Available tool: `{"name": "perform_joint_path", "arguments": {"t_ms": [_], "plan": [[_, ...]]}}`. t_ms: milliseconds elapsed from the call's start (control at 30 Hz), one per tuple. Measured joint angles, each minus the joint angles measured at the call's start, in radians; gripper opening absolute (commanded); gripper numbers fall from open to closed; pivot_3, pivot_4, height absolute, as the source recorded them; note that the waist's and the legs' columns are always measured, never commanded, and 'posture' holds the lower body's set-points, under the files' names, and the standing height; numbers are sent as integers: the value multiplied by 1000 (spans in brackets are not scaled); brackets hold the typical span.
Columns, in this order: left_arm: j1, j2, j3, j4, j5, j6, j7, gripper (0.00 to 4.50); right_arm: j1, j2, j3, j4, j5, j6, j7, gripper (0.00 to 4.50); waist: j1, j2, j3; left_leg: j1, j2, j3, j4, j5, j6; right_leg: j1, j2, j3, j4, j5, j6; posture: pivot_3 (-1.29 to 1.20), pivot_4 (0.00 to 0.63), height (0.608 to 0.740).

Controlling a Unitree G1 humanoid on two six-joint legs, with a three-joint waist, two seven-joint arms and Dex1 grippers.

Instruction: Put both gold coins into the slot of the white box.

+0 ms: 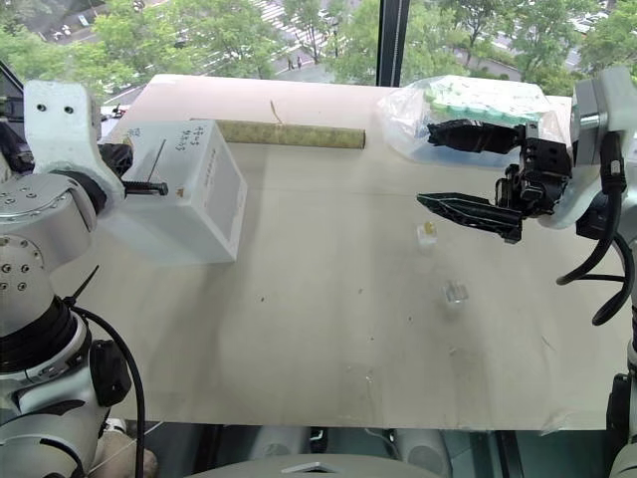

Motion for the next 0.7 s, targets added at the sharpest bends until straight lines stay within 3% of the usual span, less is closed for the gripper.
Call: {"name": "perform_joint_path", "arguments": {"t_ms": [700], "plan": [[-9,-29,1,60,-156,0,118,0,20,-11,0,-14,-6,14,3,4368,0,0,0,1,0,0,1,0,0,0,0,0,3,0,0,0,150,740]]}}
